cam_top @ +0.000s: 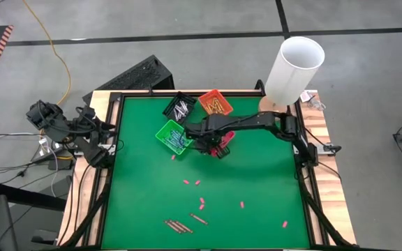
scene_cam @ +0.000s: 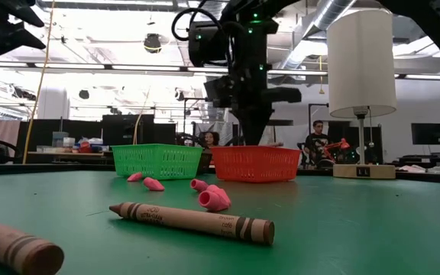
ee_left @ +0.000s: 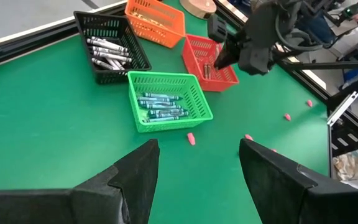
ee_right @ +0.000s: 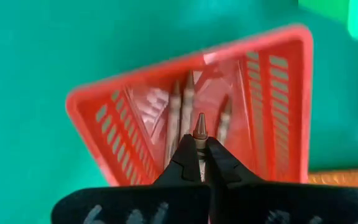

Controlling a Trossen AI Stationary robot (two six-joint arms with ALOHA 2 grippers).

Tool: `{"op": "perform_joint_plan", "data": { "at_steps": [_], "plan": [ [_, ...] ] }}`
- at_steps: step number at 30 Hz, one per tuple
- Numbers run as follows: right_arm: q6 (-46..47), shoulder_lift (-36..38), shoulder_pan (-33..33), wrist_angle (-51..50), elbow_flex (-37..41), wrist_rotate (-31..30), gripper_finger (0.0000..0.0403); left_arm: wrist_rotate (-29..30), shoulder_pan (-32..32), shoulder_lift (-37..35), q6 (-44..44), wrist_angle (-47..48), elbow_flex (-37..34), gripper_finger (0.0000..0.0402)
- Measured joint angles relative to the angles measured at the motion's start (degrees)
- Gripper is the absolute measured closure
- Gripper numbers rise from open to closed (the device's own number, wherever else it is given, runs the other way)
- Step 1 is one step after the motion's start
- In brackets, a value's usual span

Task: Sort crayons
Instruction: Put the brown crayon into the bin

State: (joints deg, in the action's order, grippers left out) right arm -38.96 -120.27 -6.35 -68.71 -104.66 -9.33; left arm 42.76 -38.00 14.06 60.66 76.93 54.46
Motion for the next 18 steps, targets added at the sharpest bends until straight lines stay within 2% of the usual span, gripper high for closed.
{"op": "perform_joint_plan", "data": {
  "at_steps": [9, 18],
  "plan": [
    [0.1, 0.0, -0.8, 3.5, 1.6, 0.3, 0.0397, 0.2, 0.0, 0.0, 0.2, 0.1, 0.0, 0.0189],
    [1.4, 0.0, -1.7, 1.4, 1.6, 0.3, 0.0346, 0.2, 0.0, 0.0, 0.2, 0.8, 0.0, 0.0189]
  ]
}}
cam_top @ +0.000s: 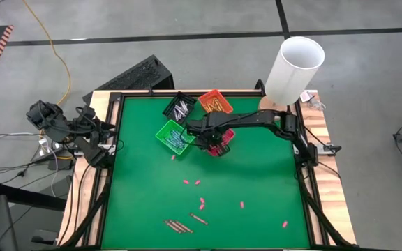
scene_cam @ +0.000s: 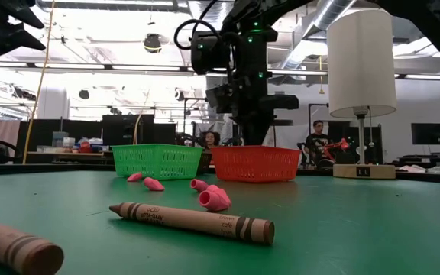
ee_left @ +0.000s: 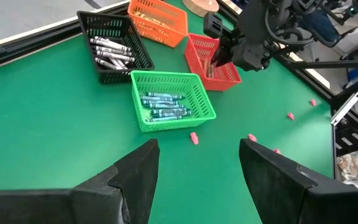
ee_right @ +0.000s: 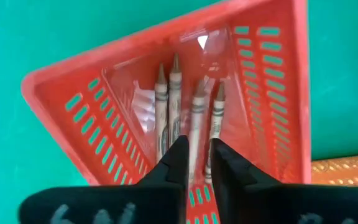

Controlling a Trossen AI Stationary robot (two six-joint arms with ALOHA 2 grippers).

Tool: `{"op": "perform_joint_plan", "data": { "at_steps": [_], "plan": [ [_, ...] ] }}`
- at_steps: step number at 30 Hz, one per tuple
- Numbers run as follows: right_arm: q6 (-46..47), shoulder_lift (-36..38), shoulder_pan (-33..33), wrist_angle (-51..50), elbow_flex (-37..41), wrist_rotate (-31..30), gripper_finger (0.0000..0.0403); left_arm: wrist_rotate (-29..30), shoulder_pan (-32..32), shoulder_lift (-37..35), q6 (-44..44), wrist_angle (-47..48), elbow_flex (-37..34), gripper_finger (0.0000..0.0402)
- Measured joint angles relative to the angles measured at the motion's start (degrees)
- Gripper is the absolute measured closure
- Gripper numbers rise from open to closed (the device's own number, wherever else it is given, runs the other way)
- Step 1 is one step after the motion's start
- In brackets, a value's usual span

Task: Sort crayons
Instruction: Put the brown crayon into the bin

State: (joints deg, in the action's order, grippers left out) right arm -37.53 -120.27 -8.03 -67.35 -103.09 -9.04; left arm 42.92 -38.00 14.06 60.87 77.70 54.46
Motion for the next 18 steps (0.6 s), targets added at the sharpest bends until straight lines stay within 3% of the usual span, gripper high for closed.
{"op": "perform_joint_plan", "data": {
  "at_steps": [12, 18],
  "plan": [
    [5.9, 0.0, 0.2, -6.4, -0.7, -2.5, 0.0288, 0.0, 0.0, 0.0, -0.8, 0.0, 0.0, 0.0189],
    [12.7, 0.2, 0.2, -11.6, -9.6, -0.9, 0.0290, 0.0, 0.0, 0.0, -1.1, 0.0, 0.0, 0.0189]
  ]
}}
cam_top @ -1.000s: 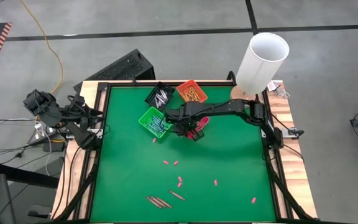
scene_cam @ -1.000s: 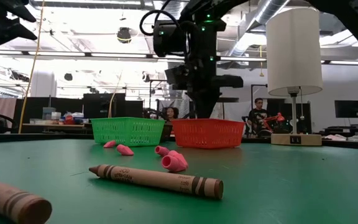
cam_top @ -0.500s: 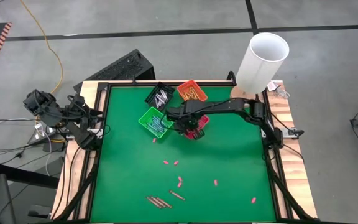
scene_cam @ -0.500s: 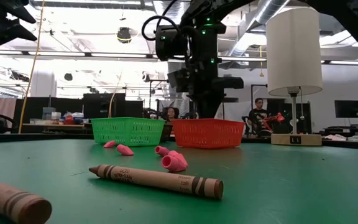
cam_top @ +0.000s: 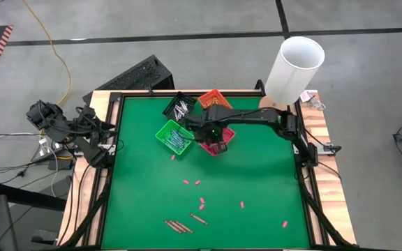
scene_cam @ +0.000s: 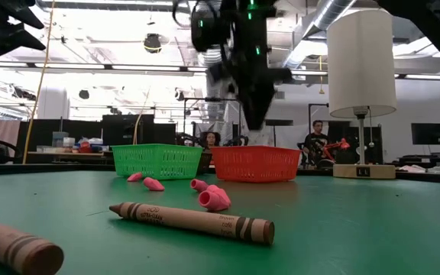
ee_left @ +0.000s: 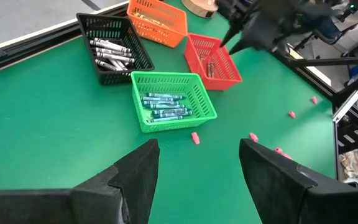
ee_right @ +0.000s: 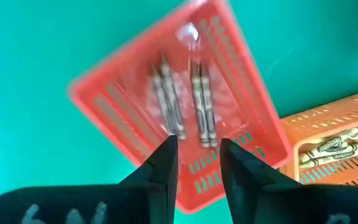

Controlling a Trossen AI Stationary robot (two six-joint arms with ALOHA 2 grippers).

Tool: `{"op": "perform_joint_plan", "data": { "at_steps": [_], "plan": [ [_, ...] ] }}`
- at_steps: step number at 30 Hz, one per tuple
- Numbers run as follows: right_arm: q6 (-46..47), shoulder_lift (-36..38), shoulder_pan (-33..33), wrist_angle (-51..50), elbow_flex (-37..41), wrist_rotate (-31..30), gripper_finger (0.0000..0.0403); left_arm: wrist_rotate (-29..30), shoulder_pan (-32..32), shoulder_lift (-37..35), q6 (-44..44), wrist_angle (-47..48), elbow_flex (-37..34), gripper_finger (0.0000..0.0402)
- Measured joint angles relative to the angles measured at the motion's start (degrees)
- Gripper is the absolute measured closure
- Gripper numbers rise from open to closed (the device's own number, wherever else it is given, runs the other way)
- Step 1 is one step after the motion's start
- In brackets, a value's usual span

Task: Sort crayons
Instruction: Put the brown crayon into the bin

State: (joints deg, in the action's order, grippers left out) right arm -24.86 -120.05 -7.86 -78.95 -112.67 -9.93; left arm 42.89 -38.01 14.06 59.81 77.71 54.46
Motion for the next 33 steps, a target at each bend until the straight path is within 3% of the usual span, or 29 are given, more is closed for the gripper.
{"op": "perform_joint_plan", "data": {
  "at_steps": [3, 9, 13, 21, 33],
  "plan": [
    [6.5, 0.0, 0.1, -1.0, -6.3, 5.9, 0.0290, 0.0, 0.0, 0.0, 0.0, 0.0, 0.0, 0.0189],
    [26.9, 0.2, 1.4, 2.3, -16.2, 27.9, 0.0290, -0.3, 0.0, 0.0, 0.1, 0.0, 0.0, 0.0189],
    [35.5, 0.2, 5.9, 4.8, -17.6, 32.8, 0.0290, -1.8, 0.0, 0.0, 0.1, 0.0, 0.0, 0.0189],
    [45.1, 0.1, 20.6, 13.4, -17.0, 25.8, 0.0290, -7.0, 0.0, 0.0, -1.1, 0.0, 0.0, 0.0189],
    [60.7, -3.7, 37.5, 28.0, -17.0, -0.4, 0.0290, -8.3, 0.0, 0.0, -4.0, -0.1, 0.0, 0.0189]
  ]
}}
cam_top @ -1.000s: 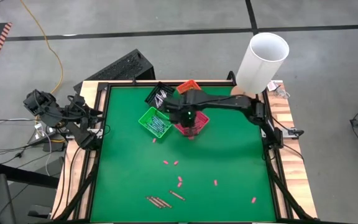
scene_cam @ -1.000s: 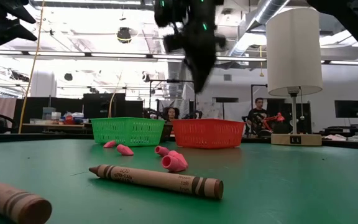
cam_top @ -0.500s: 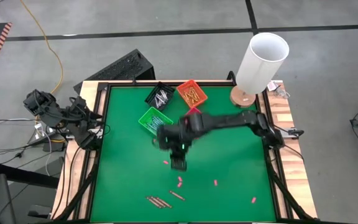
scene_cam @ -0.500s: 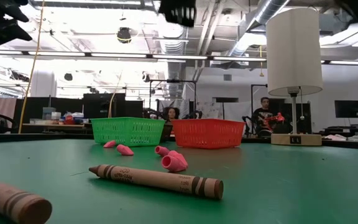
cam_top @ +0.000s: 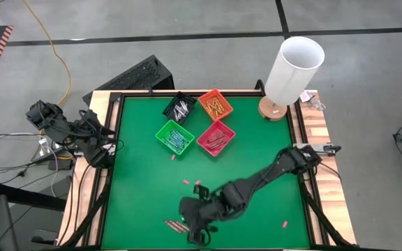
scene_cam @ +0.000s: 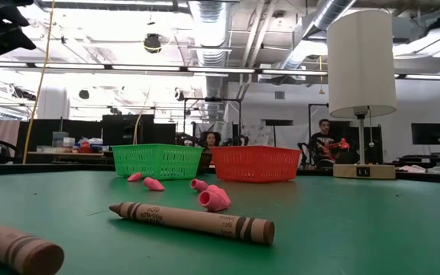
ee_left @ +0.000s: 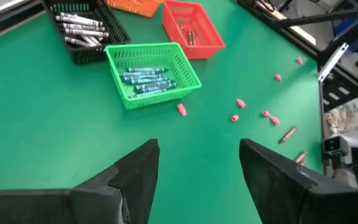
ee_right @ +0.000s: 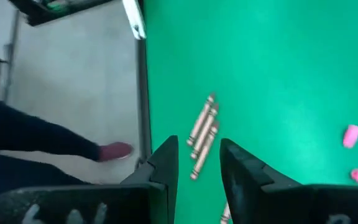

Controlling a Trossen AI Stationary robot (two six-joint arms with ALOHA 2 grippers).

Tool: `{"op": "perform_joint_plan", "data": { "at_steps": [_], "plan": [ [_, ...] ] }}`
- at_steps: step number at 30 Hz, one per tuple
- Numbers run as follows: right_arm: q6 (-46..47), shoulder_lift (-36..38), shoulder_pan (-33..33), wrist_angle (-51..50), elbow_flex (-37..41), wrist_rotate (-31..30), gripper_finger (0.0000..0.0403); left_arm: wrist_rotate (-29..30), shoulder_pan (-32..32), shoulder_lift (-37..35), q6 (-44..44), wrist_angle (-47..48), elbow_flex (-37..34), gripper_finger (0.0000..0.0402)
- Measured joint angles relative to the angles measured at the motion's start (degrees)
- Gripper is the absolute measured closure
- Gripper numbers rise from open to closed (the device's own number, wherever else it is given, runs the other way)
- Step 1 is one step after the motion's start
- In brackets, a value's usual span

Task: Sort crayons
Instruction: Put the brown crayon into the bin

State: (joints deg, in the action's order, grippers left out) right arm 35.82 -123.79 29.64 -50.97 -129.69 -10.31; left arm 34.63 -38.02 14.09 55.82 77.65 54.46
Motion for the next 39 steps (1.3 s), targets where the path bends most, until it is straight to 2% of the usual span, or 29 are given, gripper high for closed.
{"op": "perform_joint_plan", "data": {
  "at_steps": [7, 12, 18, 29, 39],
  "plan": [
    [5.9, -5.7, 2.5, -2.0, 0.0, -0.2, 0.0290, -2.7, 0.0, 0.0, 0.8, -0.6, 0.0, 0.0189],
    [6.4, -9.1, 3.0, -6.9, 0.0, 0.4, 0.0290, -2.9, 0.0, 0.0, 2.5, -0.6, 0.0, 0.0189],
    [6.0, -12.3, 2.2, -8.2, 0.0, 0.6, 0.0287, -2.9, 0.0, 0.0, 4.4, -0.4, 0.0, 0.0189],
    [5.8, -14.5, -1.9, -9.2, 0.2, 4.1, 0.0201, -7.2, 0.0, 0.0, 6.1, -0.3, 0.0, 0.0189],
    [6.3, -15.6, -2.1, -7.5, 0.9, 4.6, 0.0200, -7.3, 0.0, 0.0, 5.9, 0.9, 0.0, 0.0189]
  ]
}}
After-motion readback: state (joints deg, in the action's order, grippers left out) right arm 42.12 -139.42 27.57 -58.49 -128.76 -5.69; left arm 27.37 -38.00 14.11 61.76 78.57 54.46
